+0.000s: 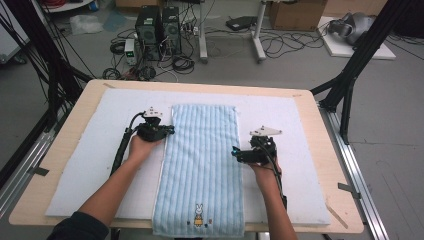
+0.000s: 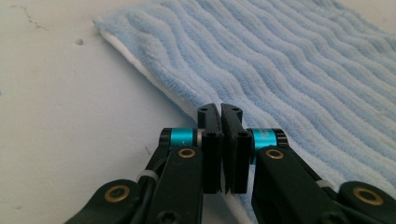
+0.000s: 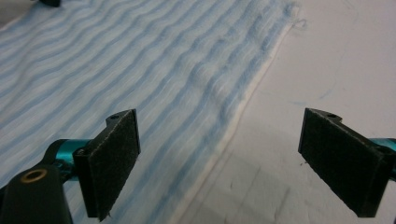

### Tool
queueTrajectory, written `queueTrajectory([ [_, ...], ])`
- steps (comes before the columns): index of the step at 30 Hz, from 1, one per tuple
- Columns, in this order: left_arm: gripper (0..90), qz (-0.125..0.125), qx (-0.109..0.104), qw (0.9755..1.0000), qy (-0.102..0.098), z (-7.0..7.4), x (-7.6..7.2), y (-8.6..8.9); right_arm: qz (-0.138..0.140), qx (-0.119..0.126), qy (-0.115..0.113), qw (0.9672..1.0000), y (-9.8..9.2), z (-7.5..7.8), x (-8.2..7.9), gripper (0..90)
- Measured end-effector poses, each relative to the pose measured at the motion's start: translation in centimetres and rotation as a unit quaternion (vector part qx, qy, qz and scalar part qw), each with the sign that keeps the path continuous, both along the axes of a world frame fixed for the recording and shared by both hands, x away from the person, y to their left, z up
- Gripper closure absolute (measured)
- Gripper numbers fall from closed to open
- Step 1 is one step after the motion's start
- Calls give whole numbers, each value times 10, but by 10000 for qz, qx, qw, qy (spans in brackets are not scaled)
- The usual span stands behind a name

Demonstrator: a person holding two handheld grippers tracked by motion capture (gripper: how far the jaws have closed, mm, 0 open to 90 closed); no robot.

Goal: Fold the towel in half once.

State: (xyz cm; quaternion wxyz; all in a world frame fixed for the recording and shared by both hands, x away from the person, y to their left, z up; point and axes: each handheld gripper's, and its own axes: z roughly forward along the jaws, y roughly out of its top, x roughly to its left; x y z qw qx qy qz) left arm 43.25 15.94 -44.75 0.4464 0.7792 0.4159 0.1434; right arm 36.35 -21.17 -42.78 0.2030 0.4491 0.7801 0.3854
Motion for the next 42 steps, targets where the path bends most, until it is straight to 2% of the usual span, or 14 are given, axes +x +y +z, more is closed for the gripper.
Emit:
queueTrajectory([
  [8, 863, 17, -185, 9998, 64, 0, 1, 2, -80, -330, 558, 9979, 25, -11, 56, 117],
  [11, 863, 41, -180, 9998, 50, 1, 1, 3, -331, -527, 649, 9959, 31, -16, 69, 120],
  [12, 863, 45, -207, 9998, 49, 1, 1, 4, -397, -454, 719, 9956, 31, -18, 72, 128],
  [13, 863, 43, -217, 9997, 44, 1, 1, 4, -521, -371, 735, 9952, 31, -17, 74, 179],
  [14, 863, 48, -220, 9997, 32, 1, 2, 5, -563, -435, 719, 9949, 31, -16, 74, 227],
  [17, 864, 57, -216, 9997, 27, 0, 2, 5, -329, -508, 675, 9959, 33, -13, 73, 400],
  [20, 866, 83, -209, 9997, 28, 1, 2, 5, -45, -622, 664, 9958, 42, -9, 69, 657],
  [22, 868, 109, -224, 9997, 38, 1, 2, 5, 63, -539, 720, 9959, 44, -9, 68, 757],
  [25, 869, 132, -241, 9996, -26, 3, 1, 6, 34, -240, 814, 9964, 38, -10, 70, 802],
  [28, 871, 176, -241, 9995, -91, 4, 2, 7, -39, -241, 685, 9974, 36, -10, 72, 818],
  [31, 872, 366, -497, 9980, -125, 3, 7, 9, -104, -152, 508, 9985, 35, -10, 74, 823],
  [33, 872, 402, -597, 9974, -34, 4, 9, 10, -172, 93, 440, 9988, 33, -10, 76, 824],
  [35, 871, 305, -599, 9977, -89, 6, 8, 10, -174, 256, 448, 9985, 30, -10, 76, 824],
  [42, 870, -86, -655, 9973, -318, 23, -8, 15, 143, 331, 302, 9989, 24, -3, 57, 824],
])
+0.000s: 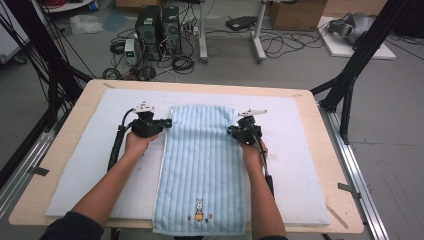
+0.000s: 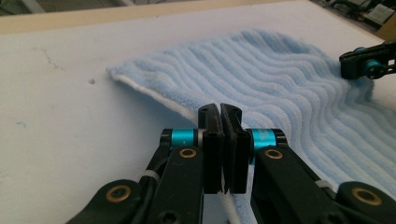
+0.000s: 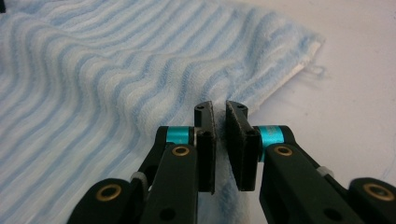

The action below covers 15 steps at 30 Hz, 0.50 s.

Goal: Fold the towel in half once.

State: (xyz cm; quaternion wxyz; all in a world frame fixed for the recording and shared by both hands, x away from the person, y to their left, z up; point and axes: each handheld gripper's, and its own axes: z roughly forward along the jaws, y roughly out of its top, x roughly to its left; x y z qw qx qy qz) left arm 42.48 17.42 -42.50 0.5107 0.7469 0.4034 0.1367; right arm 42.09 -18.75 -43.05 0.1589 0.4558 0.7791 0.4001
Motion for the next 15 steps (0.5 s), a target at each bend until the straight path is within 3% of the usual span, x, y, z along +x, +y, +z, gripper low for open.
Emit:
queueTrajectory([
  [6, 870, -211, -64, 9995, -205, 8, -28, 1, 239, 52, -119, 9996, -5, 8, -28, 823],
  [11, 868, -366, -34, 9987, -360, 7, -53, 2, 329, 59, -289, 9990, -9, 14, -51, 822],
  [15, 868, -453, -35, 9983, -362, 2, -68, 1, 375, 42, -309, 9988, -10, 14, -71, 822],
])
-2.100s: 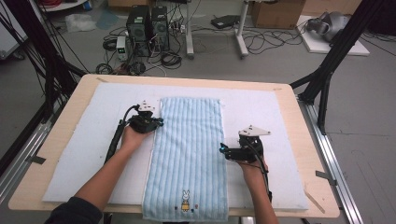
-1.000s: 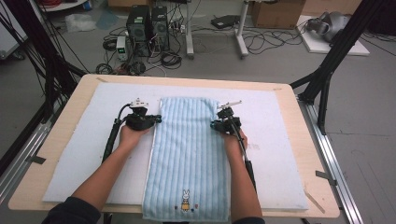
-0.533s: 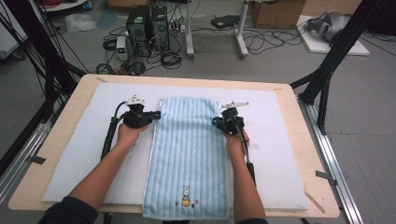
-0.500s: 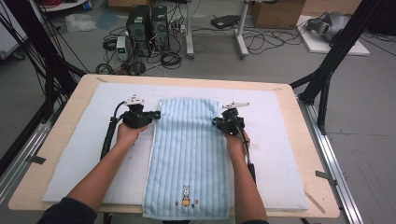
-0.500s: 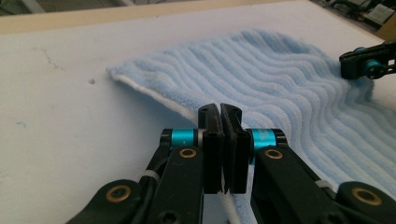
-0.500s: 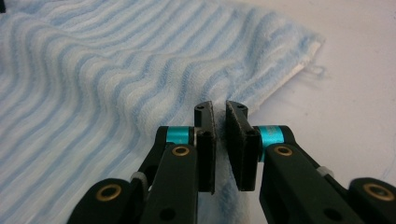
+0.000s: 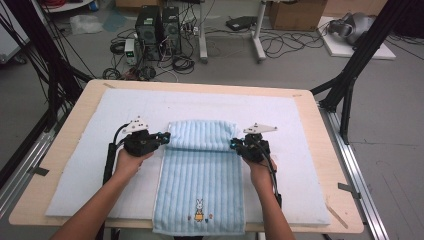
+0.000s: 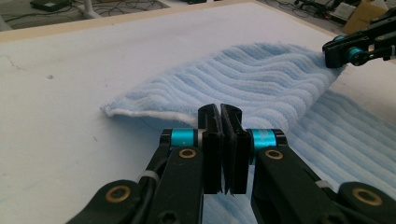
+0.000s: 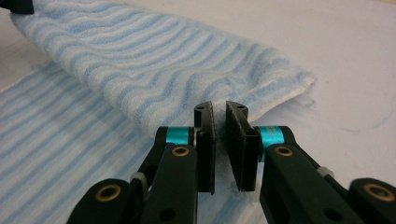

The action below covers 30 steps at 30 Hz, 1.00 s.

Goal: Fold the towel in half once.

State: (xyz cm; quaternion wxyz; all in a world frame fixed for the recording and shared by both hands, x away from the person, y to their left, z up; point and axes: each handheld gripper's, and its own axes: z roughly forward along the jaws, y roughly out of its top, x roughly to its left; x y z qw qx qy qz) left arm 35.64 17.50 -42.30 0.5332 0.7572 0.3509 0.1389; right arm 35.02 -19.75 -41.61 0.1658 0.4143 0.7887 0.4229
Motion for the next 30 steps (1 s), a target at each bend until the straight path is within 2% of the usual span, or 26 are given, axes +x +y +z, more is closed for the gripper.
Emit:
queueTrajectory([
  [4, 868, -143, 74, 9998, 109, -4, -11, -1, 27, -2, 2, 10000, -3, -2, -17, 821],
  [8, 868, -301, 47, 9993, 215, -5, -22, 1, 94, 53, 64, 9999, -6, -5, -31, 822],
  [12, 868, -402, 150, 9987, 275, -11, -33, 2, 168, -17, 235, 9996, -6, -10, -43, 821],
  [14, 861, -386, 248, 9986, 281, -15, -36, 2, 201, -75, 278, 9994, -6, -13, -45, 791],
  [15, 839, -368, 295, 9984, 326, -16, -36, 2, 173, -158, 262, 9994, -5, -14, -46, 745],
  [16, 778, -319, 323, 9983, 375, -18, -35, 3, 123, -234, 237, 9994, -5, -15, -46, 715],
  [18, 563, -105, 301, 9984, 465, -19, -31, 4, 1, -134, 141, 9998, -8, -13, -47, 635],
  [21, 426, 167, 189, 9988, 430, -17, -26, 10, -136, -30, 33, 9999, -12, -10, -47, 560],
  [26, 361, 484, -26, 9974, 526, -13, -8, 18, -347, -23, -6, 9994, -18, -10, -47, 420],
  [30, 335, 601, 13, 9961, 644, -12, 13, 12, -462, 10, 6, 9989, -22, -10, -45, 363],
])
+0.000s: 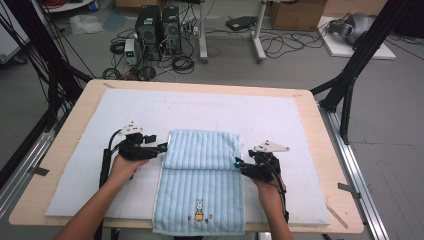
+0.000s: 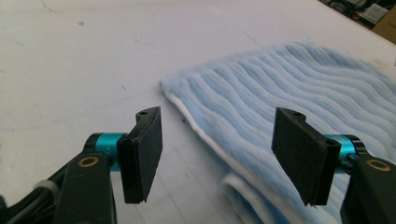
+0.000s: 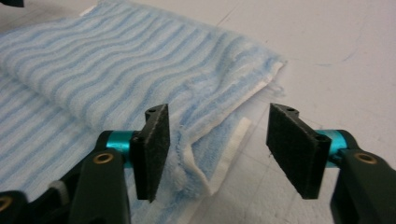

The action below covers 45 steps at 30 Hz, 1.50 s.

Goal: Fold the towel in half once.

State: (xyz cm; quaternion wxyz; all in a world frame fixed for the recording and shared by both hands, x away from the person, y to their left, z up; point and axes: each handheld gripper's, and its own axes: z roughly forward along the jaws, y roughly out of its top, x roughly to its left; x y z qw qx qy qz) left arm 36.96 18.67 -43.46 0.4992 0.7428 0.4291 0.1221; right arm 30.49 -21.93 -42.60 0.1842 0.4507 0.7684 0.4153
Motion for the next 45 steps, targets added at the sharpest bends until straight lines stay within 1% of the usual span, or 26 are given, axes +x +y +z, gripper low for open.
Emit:
queueTrajectory([
  [1, 334, 0, 19, 10000, 49, 1, 5, -3, 3, 14, -13, 10000, -1, 0, 1, 346],
  [3, 334, -28, 73, 9999, 66, 1, 15, -9, -37, 24, 12, 10000, -2, -1, 2, 300],
  [4, 327, -57, 188, 9997, 111, 0, 20, -12, -69, -4, -9, 10000, -2, -2, 2, 278],
  [6, 329, 59, 288, 9993, 220, 0, 30, -18, -99, -26, -33, 9999, -2, -2, 3, 258],
  [8, 329, 95, 326, 9991, 255, 0, 38, -23, -123, -19, -83, 9999, -3, -2, 2, 236],
  [11, 327, 194, 398, 9987, 238, -3, 44, -28, -171, -40, -113, 9998, -4, -2, 2, 213],
  [13, 323, 236, 527, 9978, 322, -9, 47, -31, -181, -12, -134, 9997, -5, -2, 2, 196],
  [15, 326, 206, 710, 9964, 412, -14, 48, -32, -193, 9, -157, 9997, -6, -2, 3, 188],
  [16, 328, 181, 748, 9963, 374, -15, 48, -33, -202, 16, -149, 9997, -5, -2, 3, 187],
  [17, 342, 204, 839, 9957, 322, -15, 48, -34, -199, 8, -156, 9997, -5, -2, 3, 186],
  [19, 445, 151, 926, 9952, 261, -15, 47, -35, -177, -20, -148, 9997, -4, -3, 3, 185],
  [21, 538, 137, 1100, 9937, 148, -14, 47, -35, -171, -42, -147, 9997, -3, -3, 4, 185],
  [23, 672, 27, 1015, 9947, 146, -15, 47, -33, -163, -45, -130, 9998, -3, -3, 4, 185],
  [24, 723, -1, 963, 9952, 161, -15, 47, -32, -166, -57, -132, 9998, -3, -3, 4, 185],
  [26, 857, -158, 859, 9959, 217, -16, 47, -31, -175, -58, -118, 9998, -3, -4, 4, 186],
  [27, 865, -174, 873, 9958, 199, -15, 47, -32, -184, -55, -117, 9997, -3, -4, 5, 186],
  [28, 871, -194, 796, 9965, 165, -14, 46, -31, -183, -51, -117, 9998, -3, -4, 5, 186],
  [30, 873, -185, 518, 9984, 119, -11, 45, -30, -227, -5, -110, 9997, -3, -4, 7, 185],
  [31, 873, -192, 437, 9988, 59, -9, 44, -28, -231, 2, -117, 9997, -3, -4, 8, 185],
  [33, 873, -223, 253, 9994, 26, -4, 42, -25, -266, 6, -97, 9996, -2, -3, 12, 176],
  [35, 872, -250, 231, 9994, -39, 0, 40, -24, -327, 69, -36, 9994, -3, -2, 18, 143],
  [37, 873, -280, 191, 9994, -63, 3, 38, -24, -362, 160, 84, 9992, -3, -1, 26, 118],
  [40, 873, -307, 147, 9993, -141, 7, 35, -23, -388, 209, 145, 9989, -2, 0, 40, 116],
  [41, 872, -318, 164, 9992, -168, 8, 35, -23, -373, 179, 171, 9990, 0, 0, 46, 115],
  [43, 873, -319, 114, 9993, -182, 9, 34, -22, -368, 61, 211, 9991, 5, 0, 57, 115],
  [45, 873, -319, 94, 9993, -196, 10, 34, -22, -366, -28, 354, 9987, 11, -2, 68, 115],
])
